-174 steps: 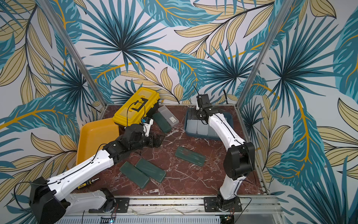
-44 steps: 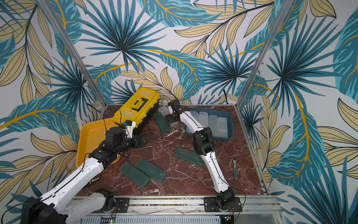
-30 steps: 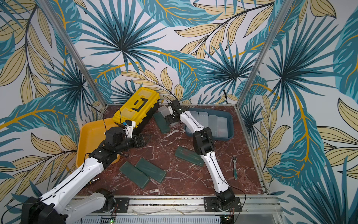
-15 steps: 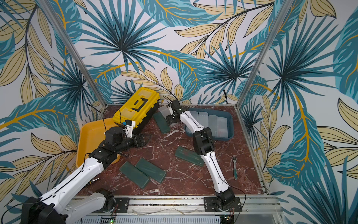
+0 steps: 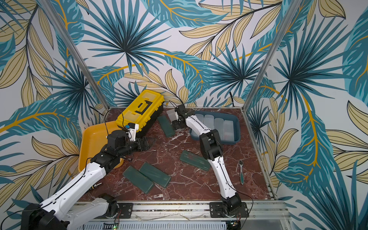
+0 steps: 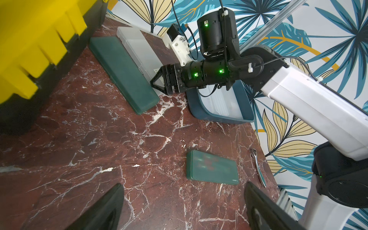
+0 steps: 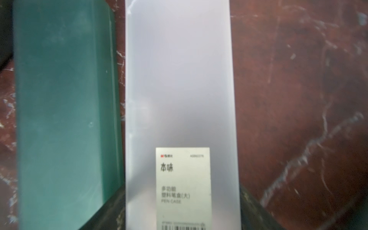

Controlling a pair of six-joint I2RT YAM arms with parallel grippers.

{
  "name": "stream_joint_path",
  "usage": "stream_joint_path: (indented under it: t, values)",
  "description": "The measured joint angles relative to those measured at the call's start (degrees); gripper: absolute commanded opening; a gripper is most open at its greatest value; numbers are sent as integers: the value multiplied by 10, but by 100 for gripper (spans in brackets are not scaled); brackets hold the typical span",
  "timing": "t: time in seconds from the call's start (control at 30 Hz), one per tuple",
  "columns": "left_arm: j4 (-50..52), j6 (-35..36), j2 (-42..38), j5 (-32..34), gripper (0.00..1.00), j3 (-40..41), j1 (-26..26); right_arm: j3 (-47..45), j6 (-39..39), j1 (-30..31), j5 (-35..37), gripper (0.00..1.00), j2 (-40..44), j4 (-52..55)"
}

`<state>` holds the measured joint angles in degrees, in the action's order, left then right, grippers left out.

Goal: Place the pencil cases by color into the storage box
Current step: Pick up the pencil case from the center of the board.

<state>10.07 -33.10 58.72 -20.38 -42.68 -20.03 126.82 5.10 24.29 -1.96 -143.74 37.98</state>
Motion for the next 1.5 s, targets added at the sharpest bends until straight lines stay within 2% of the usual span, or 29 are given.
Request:
stream_joint_path:
  t: [0.3,0.7,0.83,0.97,1.07,1.5]
  values:
    - [-1,-3,-29,4,95,5,0,-128,65,5,7,75,90,-29]
    - [-2,-9,-41,10,95,16,0,-259,116,38,60,75,143,-56]
    - [-2,-9,-41,10,95,17,0,-298,131,43,62,80,165,-69]
    - [-2,-9,-39,10,95,17,0,-299,138,47,64,91,167,-73]
    - [-2,-9,-38,10,95,17,0,-293,139,47,65,95,167,-67]
    - [-2,-3,-31,10,95,17,0,-116,125,34,106,96,120,-16]
